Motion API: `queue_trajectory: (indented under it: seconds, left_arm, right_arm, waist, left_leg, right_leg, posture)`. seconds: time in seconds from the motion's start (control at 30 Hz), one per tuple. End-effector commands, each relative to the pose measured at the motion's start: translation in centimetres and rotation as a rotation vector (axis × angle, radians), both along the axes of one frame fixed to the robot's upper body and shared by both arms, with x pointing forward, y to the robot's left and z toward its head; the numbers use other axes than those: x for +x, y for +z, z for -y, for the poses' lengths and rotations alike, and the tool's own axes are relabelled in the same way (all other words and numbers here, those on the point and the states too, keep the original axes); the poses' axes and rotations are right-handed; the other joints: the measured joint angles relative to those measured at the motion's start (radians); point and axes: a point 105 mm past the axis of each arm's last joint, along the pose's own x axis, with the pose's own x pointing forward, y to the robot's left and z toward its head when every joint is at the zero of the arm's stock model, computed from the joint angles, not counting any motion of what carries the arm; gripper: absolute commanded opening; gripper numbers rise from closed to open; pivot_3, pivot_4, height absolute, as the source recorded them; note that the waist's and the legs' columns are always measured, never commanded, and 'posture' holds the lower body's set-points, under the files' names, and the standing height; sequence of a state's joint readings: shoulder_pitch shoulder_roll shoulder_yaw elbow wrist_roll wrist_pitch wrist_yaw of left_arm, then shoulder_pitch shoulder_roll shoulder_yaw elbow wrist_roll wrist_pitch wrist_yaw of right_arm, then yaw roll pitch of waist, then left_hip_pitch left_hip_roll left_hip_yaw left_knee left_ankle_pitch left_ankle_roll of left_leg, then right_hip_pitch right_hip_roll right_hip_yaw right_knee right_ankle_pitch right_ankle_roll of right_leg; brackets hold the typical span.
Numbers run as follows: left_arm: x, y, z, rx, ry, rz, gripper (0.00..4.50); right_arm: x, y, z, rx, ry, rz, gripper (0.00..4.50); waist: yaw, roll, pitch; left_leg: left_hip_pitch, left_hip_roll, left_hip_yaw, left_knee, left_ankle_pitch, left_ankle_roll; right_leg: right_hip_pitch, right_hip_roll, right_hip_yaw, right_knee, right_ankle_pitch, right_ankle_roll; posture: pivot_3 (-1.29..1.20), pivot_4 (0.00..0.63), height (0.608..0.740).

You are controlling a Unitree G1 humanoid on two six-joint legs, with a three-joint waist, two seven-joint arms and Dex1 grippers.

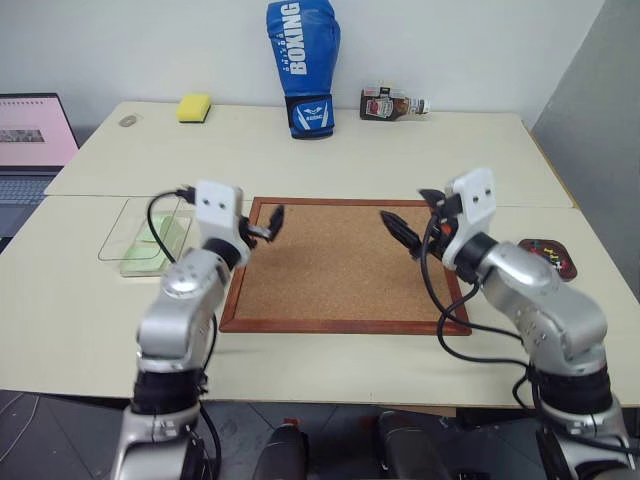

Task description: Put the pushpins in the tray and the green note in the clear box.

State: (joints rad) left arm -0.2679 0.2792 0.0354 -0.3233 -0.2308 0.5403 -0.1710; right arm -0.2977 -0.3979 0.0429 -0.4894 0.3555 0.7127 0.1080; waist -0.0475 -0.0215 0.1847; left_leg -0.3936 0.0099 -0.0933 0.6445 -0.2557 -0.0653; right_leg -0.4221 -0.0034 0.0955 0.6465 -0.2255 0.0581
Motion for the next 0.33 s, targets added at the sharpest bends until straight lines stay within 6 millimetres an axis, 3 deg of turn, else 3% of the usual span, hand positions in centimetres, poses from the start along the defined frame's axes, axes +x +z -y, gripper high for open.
queue_trajectory:
  seconds: [0.03, 0.13, 0.33]
  left_arm:
    - [-1.4, -0.2, 0.4, 0.016, 0.052, 0.035, 4.43]
    - [-2.5, -2.0, 0.2, 0.020, 0.116, 0.003, 4.43]
    - [-3.7, -3.3, 0.6, -0.024, 0.170, -0.042, 4.43]
  right_arm:
    - [-1.3, -0.1, 1.2, -0.036, -0.127, 0.083, 4.50]
    - [-2.4, -2.4, 2.7, -0.049, -0.216, 0.041, 4.50]
    - [-4.0, -4.2, 3.8, -0.017, -0.311, 0.009, 4.50]
  waist:
    - [-0.003, 0.000, 0.000]
    - [-0.004, 0.000, 0.000]
    - [-0.004, 0.000, 0.000]
  left_leg:
    - [0.000, 0.000, 0.001, 0.000, 0.000, 0.000]
    - [0.004, 0.000, 0.003, 0.001, 0.000, 0.000]
    - [0.009, 0.000, 0.006, 0.002, 0.001, 0.001]
  right_leg:
    - [-0.001, 0.000, 0.001, 0.000, 0.000, 0.001]
    - [0.001, 0.001, 0.002, 0.001, -0.002, 0.005]
    - [0.006, 0.001, 0.005, -0.001, -0.005, 0.000]
  posture:
    - [0.00, 0.150, 0.740]
    - [0.00, 0.150, 0.740]
    - [0.00, 0.150, 0.740]
